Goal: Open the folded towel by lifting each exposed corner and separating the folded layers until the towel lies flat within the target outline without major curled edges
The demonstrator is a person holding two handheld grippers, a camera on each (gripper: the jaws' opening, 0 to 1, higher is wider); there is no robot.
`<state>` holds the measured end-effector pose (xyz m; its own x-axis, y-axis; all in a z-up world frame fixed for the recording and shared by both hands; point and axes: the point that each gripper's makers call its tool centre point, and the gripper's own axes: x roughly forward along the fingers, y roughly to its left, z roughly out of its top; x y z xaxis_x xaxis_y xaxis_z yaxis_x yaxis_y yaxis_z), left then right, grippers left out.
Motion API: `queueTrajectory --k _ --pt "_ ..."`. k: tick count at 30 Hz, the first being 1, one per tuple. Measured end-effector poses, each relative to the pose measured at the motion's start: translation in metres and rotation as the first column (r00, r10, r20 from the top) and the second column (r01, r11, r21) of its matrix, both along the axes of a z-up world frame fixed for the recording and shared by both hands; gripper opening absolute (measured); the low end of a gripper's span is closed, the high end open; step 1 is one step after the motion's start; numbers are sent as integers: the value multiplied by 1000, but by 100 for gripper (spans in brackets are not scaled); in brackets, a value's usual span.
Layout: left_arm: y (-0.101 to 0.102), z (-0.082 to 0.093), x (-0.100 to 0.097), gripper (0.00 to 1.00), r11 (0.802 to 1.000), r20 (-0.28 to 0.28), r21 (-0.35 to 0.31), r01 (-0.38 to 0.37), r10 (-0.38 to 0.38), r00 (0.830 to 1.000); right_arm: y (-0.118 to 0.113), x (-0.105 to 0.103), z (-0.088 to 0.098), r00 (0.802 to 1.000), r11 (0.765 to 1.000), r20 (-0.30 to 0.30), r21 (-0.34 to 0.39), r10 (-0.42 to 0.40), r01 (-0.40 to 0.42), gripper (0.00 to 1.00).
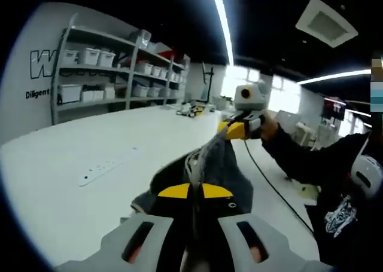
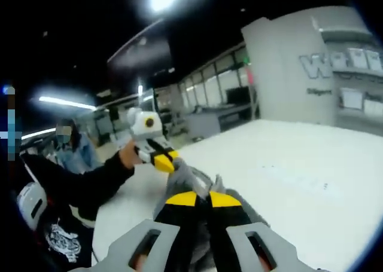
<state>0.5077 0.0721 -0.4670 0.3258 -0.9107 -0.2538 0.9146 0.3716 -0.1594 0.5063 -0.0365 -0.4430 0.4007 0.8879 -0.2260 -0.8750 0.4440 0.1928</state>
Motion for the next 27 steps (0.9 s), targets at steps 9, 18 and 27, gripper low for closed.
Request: queueTrajectory --k 9,18,27 --pt "-3 10 -22 2 999 79 16 41 -42 996 1 -17 8 998 1000 57 1 3 -3 1" --pt "4 16 -26 2 999 109 2 37 -37 993 3 -29 10 995 1000 96 11 14 -15 1" --pt "3 20 -51 2 999 113 -19 25 -23 993 2 -50 14 983 999 180 1 35 -36 1"
